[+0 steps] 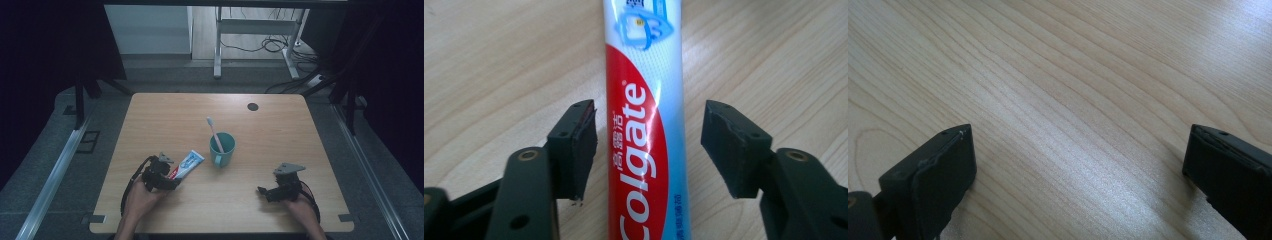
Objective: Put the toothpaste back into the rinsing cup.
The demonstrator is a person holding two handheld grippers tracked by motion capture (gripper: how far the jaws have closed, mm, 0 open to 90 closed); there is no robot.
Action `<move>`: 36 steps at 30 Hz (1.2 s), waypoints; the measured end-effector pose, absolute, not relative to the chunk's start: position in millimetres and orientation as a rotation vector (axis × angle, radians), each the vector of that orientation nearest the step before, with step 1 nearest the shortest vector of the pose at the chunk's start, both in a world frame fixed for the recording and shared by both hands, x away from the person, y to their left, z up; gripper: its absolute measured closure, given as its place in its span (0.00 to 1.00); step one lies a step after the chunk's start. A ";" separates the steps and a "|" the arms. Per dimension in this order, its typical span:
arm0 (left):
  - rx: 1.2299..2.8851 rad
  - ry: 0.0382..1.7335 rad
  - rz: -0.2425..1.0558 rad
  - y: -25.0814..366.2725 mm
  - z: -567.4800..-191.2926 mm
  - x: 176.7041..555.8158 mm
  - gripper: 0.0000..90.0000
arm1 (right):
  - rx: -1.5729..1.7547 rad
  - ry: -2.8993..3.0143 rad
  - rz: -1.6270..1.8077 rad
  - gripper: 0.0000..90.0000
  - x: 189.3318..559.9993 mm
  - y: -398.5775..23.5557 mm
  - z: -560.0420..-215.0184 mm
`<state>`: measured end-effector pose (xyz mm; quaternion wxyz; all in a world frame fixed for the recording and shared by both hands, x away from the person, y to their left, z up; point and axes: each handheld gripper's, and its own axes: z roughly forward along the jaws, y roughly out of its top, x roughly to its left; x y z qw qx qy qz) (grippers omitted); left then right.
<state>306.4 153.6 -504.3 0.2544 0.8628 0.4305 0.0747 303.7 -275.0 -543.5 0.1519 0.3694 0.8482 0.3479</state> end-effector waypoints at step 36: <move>2.727 1.214 0.024 103.8 -496.1 363.7 0.43 | 1.063 2.435 0.997 0.00 303.5 -275.0 -543.5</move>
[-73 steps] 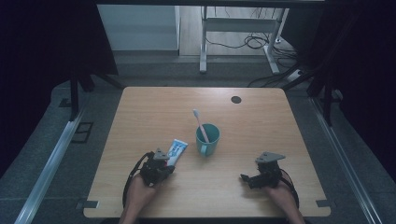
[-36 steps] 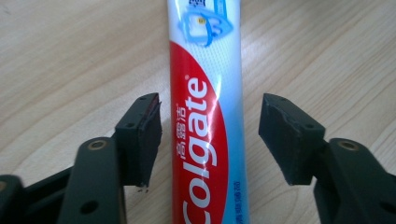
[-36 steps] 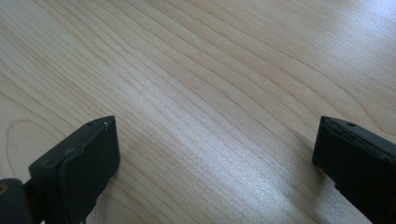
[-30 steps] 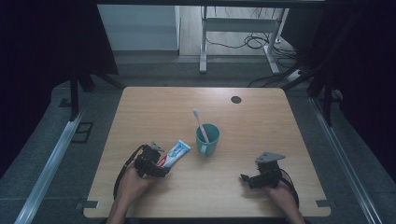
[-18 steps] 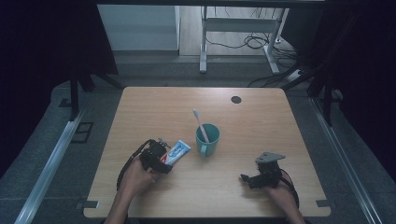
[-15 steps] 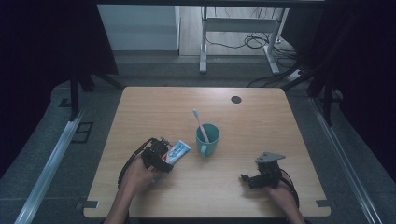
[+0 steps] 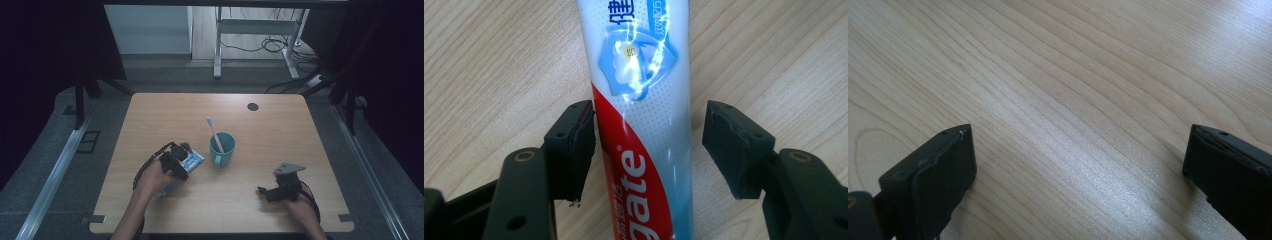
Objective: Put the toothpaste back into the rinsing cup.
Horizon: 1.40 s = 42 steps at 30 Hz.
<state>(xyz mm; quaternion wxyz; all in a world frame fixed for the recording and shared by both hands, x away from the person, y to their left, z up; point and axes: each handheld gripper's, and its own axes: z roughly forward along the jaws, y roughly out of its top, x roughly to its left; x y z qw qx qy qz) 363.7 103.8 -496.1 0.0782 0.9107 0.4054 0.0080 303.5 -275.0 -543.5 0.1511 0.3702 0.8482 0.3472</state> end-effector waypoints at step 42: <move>2.732 1.245 -0.075 106.2 -492.5 373.7 0.79 | 1.063 2.436 0.997 0.00 303.5 -275.0 -543.5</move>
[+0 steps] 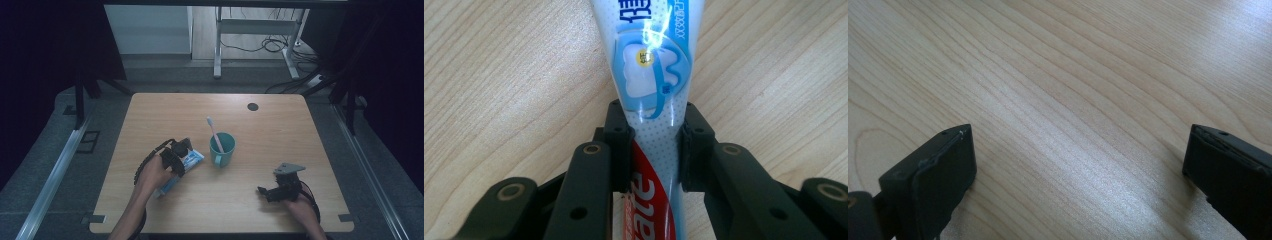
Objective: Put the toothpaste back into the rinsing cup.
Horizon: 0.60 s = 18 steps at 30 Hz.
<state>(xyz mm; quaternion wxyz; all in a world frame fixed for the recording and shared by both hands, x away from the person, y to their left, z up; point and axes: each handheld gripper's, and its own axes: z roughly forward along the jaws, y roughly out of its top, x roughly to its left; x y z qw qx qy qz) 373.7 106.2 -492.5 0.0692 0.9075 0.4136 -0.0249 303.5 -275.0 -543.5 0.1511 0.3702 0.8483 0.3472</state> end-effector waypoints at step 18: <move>2.633 1.188 0.015 113.5 -479.3 367.5 0.80 | 1.062 2.435 0.997 0.00 303.5 -274.9 -543.5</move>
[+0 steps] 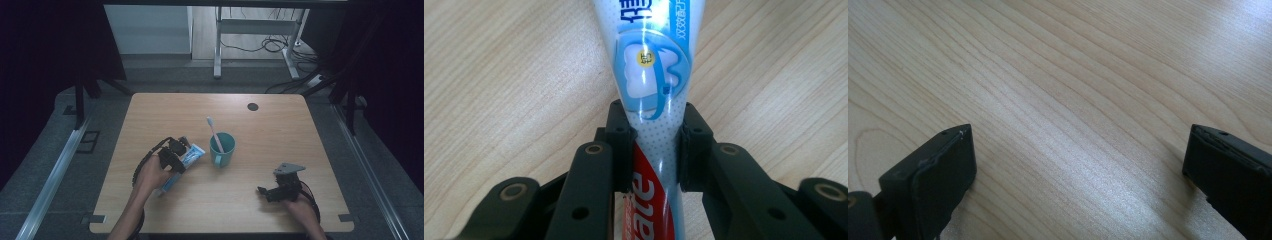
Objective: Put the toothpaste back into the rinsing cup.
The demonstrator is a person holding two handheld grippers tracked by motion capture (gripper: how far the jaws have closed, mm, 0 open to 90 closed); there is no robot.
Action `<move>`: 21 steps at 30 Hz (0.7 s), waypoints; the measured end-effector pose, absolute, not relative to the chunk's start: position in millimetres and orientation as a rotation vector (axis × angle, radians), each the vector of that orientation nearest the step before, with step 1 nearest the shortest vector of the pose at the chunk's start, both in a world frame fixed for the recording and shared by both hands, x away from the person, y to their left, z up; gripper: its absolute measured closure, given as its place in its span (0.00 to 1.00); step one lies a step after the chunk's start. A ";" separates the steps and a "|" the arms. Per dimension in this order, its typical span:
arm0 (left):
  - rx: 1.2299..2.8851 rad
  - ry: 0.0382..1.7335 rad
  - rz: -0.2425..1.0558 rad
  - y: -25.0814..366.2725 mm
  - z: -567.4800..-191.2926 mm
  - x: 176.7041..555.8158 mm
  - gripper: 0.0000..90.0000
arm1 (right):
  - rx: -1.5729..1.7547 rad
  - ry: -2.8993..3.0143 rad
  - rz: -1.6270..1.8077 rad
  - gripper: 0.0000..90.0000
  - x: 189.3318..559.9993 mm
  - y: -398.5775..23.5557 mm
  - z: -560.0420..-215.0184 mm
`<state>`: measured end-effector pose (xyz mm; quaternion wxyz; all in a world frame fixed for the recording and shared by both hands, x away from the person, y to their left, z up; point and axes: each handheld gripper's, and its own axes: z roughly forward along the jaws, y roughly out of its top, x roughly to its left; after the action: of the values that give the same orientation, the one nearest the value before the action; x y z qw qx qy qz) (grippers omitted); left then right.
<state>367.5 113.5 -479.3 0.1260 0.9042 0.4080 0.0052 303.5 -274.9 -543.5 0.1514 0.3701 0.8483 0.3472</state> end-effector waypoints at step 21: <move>2.455 1.060 0.086 135.9 -456.2 352.1 0.80 | 1.064 2.435 0.997 0.00 303.5 -274.9 -543.4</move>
<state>352.1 135.9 -456.2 0.2310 0.8929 0.3853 0.0314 303.5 -274.9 -543.4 0.1510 0.3706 0.8482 0.3471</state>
